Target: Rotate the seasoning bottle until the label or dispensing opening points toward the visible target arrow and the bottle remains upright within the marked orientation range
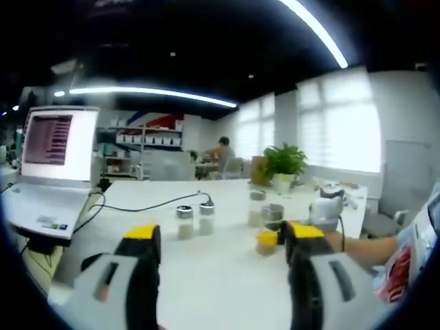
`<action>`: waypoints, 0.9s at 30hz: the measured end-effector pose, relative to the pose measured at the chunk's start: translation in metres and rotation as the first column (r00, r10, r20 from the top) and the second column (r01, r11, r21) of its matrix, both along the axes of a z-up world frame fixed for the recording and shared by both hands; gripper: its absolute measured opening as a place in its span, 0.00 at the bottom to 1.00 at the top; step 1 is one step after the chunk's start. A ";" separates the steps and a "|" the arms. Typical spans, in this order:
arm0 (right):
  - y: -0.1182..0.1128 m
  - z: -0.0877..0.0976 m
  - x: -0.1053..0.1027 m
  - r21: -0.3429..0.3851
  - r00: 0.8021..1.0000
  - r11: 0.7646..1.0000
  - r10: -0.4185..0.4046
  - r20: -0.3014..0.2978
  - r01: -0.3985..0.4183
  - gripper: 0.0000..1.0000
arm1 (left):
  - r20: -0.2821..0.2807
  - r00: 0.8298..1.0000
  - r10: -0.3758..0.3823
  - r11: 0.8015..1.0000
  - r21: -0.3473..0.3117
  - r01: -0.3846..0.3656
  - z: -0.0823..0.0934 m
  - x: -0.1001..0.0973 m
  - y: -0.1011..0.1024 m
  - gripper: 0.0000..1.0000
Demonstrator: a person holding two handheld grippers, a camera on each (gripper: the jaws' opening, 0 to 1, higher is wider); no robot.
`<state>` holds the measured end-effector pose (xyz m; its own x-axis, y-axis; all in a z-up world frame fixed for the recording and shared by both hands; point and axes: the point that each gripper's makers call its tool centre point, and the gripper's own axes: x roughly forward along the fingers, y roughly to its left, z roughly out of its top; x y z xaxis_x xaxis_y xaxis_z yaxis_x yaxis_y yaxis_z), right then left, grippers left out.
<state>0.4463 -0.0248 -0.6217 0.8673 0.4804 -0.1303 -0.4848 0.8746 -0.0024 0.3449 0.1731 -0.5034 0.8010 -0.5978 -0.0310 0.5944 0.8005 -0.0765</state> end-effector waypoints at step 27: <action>0.009 -0.007 -0.002 -0.029 0.869 0.868 0.494 -0.037 -0.495 0.41 | 0.040 0.993 -0.113 0.989 0.101 0.109 0.002 -0.011 -0.019 0.98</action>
